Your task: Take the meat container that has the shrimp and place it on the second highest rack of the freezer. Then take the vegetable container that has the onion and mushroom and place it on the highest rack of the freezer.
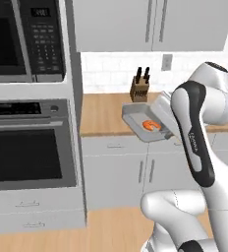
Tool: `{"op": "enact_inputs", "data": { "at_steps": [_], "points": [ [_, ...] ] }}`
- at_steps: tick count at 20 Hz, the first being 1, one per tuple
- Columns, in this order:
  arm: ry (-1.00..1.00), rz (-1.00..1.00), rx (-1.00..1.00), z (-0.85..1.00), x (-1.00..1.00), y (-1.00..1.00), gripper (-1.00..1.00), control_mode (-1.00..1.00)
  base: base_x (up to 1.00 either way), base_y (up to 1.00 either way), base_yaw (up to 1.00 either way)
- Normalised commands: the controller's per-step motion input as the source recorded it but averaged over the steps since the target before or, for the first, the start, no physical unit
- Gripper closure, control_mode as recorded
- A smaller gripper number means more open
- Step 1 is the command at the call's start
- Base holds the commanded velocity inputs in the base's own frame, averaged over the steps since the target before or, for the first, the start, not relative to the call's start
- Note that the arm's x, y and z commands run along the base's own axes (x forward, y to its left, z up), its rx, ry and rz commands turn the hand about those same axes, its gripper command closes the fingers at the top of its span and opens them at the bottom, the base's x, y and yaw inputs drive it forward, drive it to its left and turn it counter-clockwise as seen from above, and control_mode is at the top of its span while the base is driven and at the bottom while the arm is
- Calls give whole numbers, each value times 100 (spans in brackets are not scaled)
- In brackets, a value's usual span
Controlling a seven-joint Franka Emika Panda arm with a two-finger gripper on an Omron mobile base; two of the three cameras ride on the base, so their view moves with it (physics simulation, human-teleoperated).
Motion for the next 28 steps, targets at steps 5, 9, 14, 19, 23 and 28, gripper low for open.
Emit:
{"op": "enact_inputs", "data": {
  "at_steps": [5,9,14,19,23,28],
  "points": [
    [0,0,0,0,0,0,100,100,-15,100,70],
    [0,0,0,0,0,0,100,100,23,100,41],
    [0,0,0,0,0,0,100,100,98,100,5],
    [0,0,0,0,0,0,100,100,100,100,-8],
    [0,0,0,0,0,0,100,100,96,100,-16],
    [0,0,0,0,0,0,100,100,50,100,-23]
  ]
}}
